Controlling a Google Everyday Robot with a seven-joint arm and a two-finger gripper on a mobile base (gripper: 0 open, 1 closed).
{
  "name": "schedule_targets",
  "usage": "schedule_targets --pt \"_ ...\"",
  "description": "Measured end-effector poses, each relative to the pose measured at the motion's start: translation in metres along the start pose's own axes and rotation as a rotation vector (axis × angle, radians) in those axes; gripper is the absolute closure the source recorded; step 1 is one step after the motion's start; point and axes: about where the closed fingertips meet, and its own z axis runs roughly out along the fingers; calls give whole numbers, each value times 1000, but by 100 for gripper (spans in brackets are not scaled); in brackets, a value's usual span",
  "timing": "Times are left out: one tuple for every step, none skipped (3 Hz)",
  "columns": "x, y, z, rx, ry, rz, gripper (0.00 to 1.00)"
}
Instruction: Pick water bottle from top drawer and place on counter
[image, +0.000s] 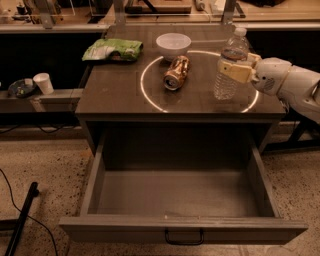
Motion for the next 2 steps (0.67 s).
schedule_targets --pt "0 0 0 0 0 0 35" --pt "0 0 0 0 0 0 11"
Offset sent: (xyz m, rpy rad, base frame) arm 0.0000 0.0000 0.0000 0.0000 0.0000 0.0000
